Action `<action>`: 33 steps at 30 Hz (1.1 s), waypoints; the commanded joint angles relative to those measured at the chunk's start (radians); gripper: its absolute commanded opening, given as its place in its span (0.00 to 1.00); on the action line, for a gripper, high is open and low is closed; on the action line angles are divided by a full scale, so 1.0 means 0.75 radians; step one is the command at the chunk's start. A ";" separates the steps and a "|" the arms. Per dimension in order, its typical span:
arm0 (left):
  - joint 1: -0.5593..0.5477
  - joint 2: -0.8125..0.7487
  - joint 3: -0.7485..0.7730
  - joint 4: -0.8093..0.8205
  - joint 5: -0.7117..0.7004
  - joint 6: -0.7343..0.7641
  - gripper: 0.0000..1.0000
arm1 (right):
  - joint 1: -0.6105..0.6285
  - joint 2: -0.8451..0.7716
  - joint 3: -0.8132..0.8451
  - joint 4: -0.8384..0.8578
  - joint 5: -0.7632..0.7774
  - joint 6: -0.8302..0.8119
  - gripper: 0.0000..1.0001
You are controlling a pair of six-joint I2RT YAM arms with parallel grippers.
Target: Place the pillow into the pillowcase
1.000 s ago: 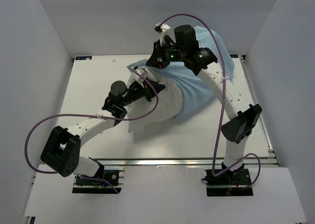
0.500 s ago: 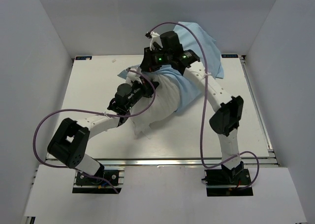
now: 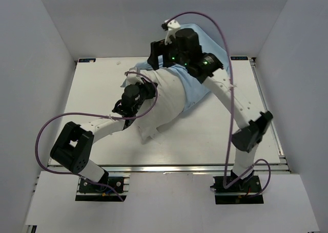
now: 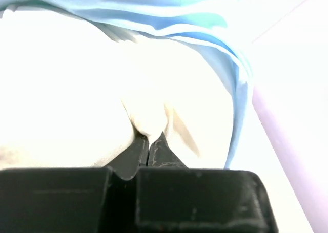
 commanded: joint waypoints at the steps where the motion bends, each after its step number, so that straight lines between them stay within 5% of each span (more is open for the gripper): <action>1: -0.014 0.032 0.031 -0.152 -0.025 -0.039 0.00 | 0.005 -0.211 -0.096 0.134 0.330 -0.092 0.89; 6: -0.014 0.034 0.031 -0.170 -0.050 -0.057 0.00 | -0.003 -0.340 -0.340 -0.001 0.575 -0.084 0.89; 12: -0.014 0.034 0.041 -0.180 -0.038 -0.064 0.00 | -0.021 -0.445 -0.714 -0.050 0.603 0.003 0.82; 16: -0.014 0.039 0.049 -0.184 -0.042 -0.066 0.00 | -0.032 -0.359 -0.717 -0.073 0.593 0.008 0.68; 24: -0.014 0.041 0.055 -0.178 -0.029 -0.066 0.00 | -0.056 -0.220 -0.655 -0.003 0.740 0.022 0.60; 29: -0.014 0.039 0.059 -0.180 -0.046 -0.056 0.00 | -0.070 -0.154 -0.620 0.001 0.799 0.016 0.46; 33: -0.016 0.039 0.063 -0.176 -0.052 -0.060 0.00 | -0.070 -0.140 -0.614 0.021 0.764 -0.011 0.16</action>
